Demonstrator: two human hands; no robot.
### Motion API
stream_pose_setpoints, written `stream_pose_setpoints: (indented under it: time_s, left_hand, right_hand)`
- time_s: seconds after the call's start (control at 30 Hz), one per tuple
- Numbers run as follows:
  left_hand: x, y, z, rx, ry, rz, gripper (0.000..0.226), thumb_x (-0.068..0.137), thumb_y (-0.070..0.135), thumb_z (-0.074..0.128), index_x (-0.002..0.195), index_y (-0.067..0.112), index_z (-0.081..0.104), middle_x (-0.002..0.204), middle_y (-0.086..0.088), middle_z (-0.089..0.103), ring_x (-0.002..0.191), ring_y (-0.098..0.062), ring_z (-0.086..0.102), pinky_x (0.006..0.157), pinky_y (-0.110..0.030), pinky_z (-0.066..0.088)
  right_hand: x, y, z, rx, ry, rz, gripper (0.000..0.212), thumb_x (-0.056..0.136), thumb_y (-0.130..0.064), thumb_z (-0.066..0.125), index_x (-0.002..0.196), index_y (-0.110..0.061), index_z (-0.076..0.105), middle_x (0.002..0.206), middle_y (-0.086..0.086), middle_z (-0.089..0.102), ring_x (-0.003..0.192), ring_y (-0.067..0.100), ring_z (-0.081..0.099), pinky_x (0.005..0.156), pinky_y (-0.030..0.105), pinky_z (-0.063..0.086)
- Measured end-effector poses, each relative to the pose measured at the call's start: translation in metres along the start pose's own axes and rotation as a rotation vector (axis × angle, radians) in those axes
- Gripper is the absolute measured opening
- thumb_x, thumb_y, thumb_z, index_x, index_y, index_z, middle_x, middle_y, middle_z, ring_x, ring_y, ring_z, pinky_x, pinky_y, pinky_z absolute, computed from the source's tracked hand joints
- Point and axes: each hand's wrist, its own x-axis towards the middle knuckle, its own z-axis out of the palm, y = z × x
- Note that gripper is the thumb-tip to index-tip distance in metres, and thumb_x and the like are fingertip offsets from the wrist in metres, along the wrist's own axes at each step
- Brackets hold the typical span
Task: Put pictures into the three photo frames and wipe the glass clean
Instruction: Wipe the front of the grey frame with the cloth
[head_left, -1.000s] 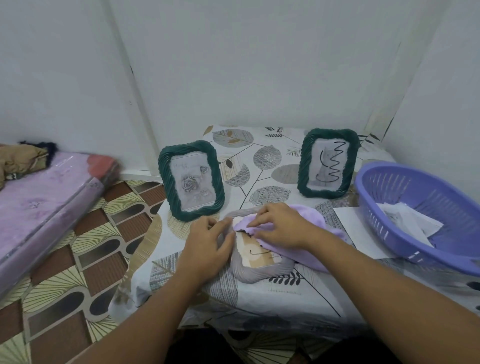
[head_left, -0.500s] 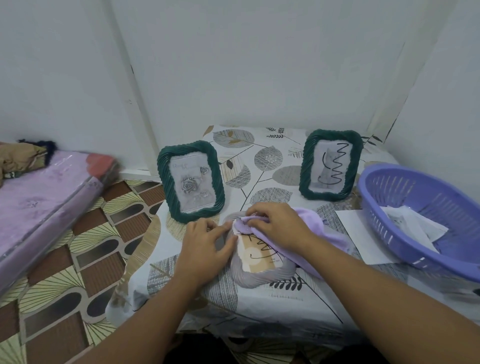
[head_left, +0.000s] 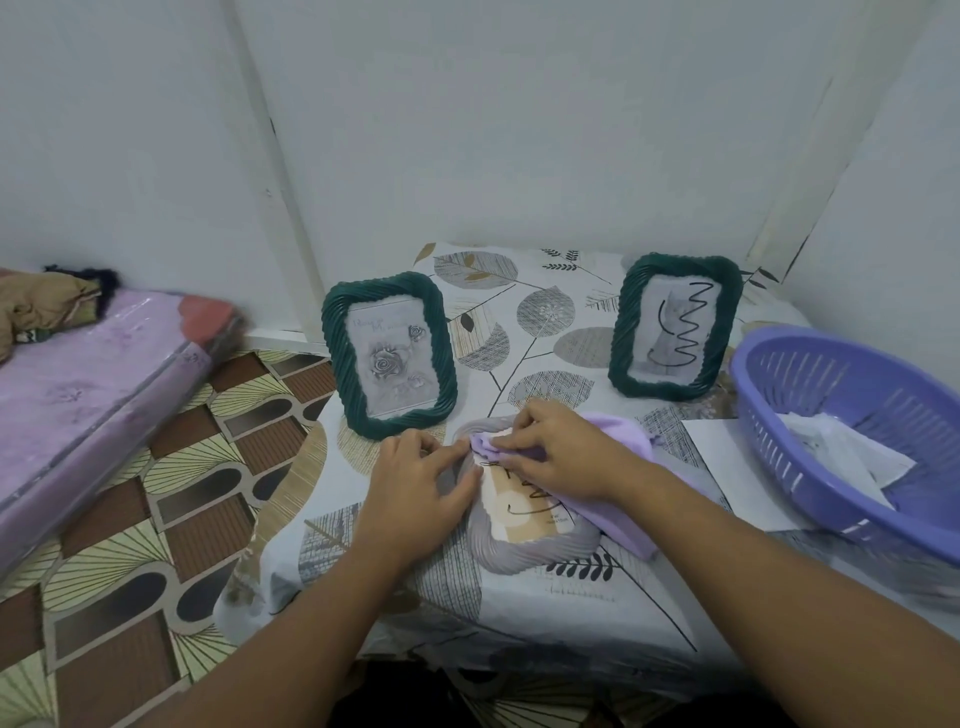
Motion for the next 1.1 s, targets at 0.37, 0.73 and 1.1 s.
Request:
stream_pose_setpoints:
  time_s: [0.37,0.73,1.1]
  left_hand:
    - [0.001,0.0,-0.001,0.004,-0.043,-0.025,0.06,0.088,0.068,0.042,0.134,0.037,0.063,0.1,0.01,0.045,0.096,-0.012,0.036,0.088,-0.033,0.043]
    - [0.003,0.0,0.001,0.001,-0.032,-0.025,0.058,0.086,0.066,0.045,0.13,0.037,0.067,0.098,0.008,0.046,0.094,-0.016,0.04,0.087,-0.034,0.043]
    - [0.004,-0.002,0.001,0.001,-0.063,-0.045,0.063,0.083,0.072,0.041,0.132,0.039,0.065,0.101,0.009,0.045,0.096,-0.015,0.039,0.09,-0.035,0.042]
  right_hand:
    - [0.007,-0.004,-0.004,0.032,0.199,0.132,0.021,0.1,-0.04,0.06,0.112,-0.032,0.076,0.093,-0.005,0.055,0.086,0.009,0.053,0.077,0.03,0.044]
    - [0.002,-0.011,0.001,-0.024,0.068,0.142,0.018,0.094,-0.041,0.066,0.106,-0.033,0.078,0.096,0.001,0.056,0.093,0.017,0.057,0.082,0.036,0.048]
    - [0.007,-0.011,-0.004,-0.096,0.019,0.148,0.019,0.097,-0.037,0.065,0.107,-0.03,0.079,0.094,-0.002,0.052,0.093,0.019,0.055,0.079,0.035,0.045]
